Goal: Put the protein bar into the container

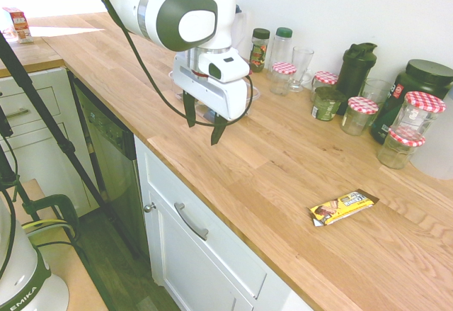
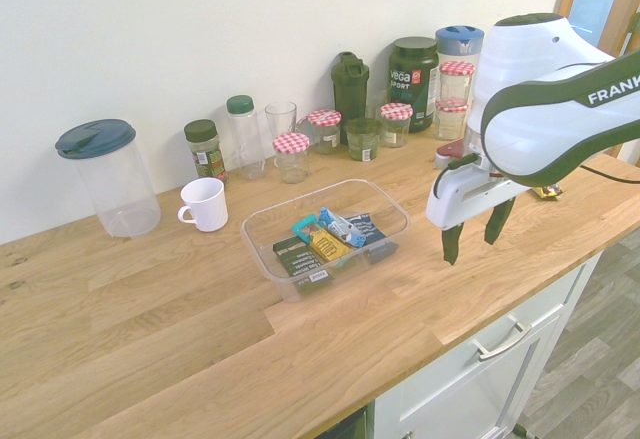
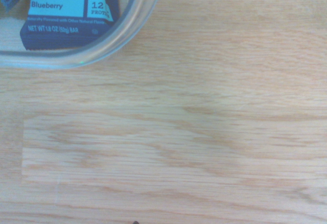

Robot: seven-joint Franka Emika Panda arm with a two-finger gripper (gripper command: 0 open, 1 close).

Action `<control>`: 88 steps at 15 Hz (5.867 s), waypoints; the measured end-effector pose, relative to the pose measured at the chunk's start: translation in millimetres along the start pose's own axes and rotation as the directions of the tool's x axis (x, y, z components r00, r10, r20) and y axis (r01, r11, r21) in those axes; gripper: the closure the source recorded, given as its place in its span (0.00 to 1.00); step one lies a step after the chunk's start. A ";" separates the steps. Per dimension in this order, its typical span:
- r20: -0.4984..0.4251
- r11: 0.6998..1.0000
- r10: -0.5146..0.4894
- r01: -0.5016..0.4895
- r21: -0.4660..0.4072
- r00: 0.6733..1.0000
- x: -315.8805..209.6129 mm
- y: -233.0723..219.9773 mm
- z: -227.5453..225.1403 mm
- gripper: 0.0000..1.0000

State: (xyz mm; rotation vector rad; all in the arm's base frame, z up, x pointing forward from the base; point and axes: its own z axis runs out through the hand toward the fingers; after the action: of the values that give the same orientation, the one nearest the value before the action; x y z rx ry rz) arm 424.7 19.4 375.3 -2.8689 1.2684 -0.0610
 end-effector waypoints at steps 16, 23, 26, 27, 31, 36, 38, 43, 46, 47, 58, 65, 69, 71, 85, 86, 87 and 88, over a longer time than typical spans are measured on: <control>0.024 0.963 0.240 -0.241 0.118 0.970 161.7 103.0 0.9 0.00; -0.013 0.954 0.290 -0.288 0.082 0.957 257.4 135.5 23.1 0.00; -0.033 0.950 0.308 -0.306 0.067 0.951 291.5 144.0 20.8 0.00; -0.034 0.950 0.310 -0.308 0.060 0.950 300.0 145.3 21.6 0.00; -0.031 0.953 0.302 -0.301 0.033 0.953 316.3 139.1 37.4 0.00; -0.029 0.956 0.292 -0.291 0.021 0.956 322.3 132.4 45.8 1.00; -0.029 0.958 0.287 -0.287 0.022 0.957 321.5 129.7 46.0 1.00; -0.030 0.960 0.280 -0.279 0.022 0.960 320.1 124.9 46.5 1.00; -0.032 0.960 0.278 -0.278 0.023 0.960 320.1 124.1 46.7 1.00; -0.033 0.961 0.278 -0.277 0.022 0.960 320.1 124.1 46.8 1.00; -0.050 0.963 0.270 -0.269 0.023 0.962 320.8 122.8 46.7 1.00; -0.116 0.976 0.211 -0.203 0.073 0.971 287.6 98.4 -20.9 1.00; -0.173 0.986 0.157 -0.145 0.082 0.972 222.5 45.6 -90.2 1.00; -0.173 0.991 0.125 -0.113 0.076 0.977 184.7 8.4 -109.6 1.00; -0.187 1.000 0.008 -0.007 0.006 0.982 10.8 -185.1 -116.5 1.00; -0.181 1.000 0.006 -0.006 0.003 0.983 5.3 -196.0 -110.8 1.00; -0.174 1.000 0.006 -0.006 0.000 0.985 2.4 -204.4 -103.8 1.00; -0.166 1.000 0.006 -0.008 -0.006 0.986 1.1 -211.6 -95.8 1.00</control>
State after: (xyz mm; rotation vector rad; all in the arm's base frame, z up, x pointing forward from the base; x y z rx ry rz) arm 578.4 162.1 475.1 -2.9176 1.3054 -0.3019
